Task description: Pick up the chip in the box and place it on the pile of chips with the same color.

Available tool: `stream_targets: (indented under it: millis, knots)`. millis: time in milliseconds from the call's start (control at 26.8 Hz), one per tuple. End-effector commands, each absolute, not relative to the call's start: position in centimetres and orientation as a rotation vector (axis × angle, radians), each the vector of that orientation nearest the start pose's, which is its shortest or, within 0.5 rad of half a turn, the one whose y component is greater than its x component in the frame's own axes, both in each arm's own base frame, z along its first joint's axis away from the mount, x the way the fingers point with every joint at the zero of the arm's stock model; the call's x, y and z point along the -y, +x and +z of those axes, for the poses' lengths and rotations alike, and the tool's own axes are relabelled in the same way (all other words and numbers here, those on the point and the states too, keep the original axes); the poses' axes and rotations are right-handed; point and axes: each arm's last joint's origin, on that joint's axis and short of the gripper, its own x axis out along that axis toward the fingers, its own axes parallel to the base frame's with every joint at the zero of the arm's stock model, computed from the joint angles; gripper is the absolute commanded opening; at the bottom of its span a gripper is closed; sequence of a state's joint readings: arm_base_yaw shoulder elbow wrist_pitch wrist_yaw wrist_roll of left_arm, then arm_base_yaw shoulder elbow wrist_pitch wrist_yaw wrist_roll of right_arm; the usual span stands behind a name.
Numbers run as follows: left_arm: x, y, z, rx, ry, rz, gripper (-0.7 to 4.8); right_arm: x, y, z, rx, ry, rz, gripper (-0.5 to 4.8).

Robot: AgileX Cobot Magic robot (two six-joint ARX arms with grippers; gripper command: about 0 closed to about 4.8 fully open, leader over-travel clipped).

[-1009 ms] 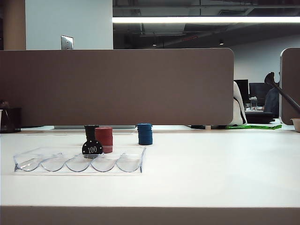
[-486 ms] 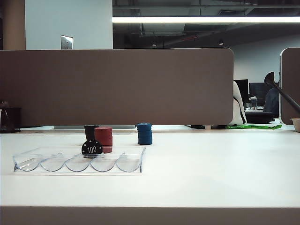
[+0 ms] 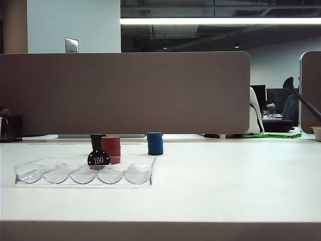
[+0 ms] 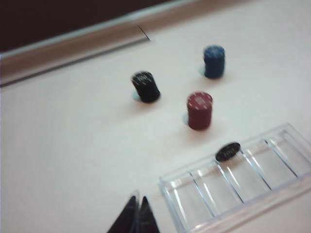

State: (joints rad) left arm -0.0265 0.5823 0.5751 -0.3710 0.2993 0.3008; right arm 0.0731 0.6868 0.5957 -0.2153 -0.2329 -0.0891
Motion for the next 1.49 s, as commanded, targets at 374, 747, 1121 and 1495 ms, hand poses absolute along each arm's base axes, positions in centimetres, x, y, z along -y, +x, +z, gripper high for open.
stream_targets:
  millis: [374, 747, 1121, 1495]
  knots:
    - [4.2, 18.1, 25.8, -0.531, 0.354, -0.650, -0.06, -9.4, 19.9, 25.7, -0.324, -0.136, 0.574, -0.06]
    - [4.3, 18.2, 25.8, -0.522, 0.348, -0.647, -0.05, -11.6, 20.2, 25.8, -0.258, -0.056, 0.639, -0.06]
    - [4.3, 18.3, 25.9, -0.553, 0.212, -0.625, -0.06, -12.3, 20.5, 26.2, -0.336, -0.064, 0.664, -0.06]
    - [4.4, 18.6, 26.4, -0.497, 0.179, -0.617, -0.06, -14.1, 22.7, 27.6, -0.482, -0.154, 0.608, -0.06]
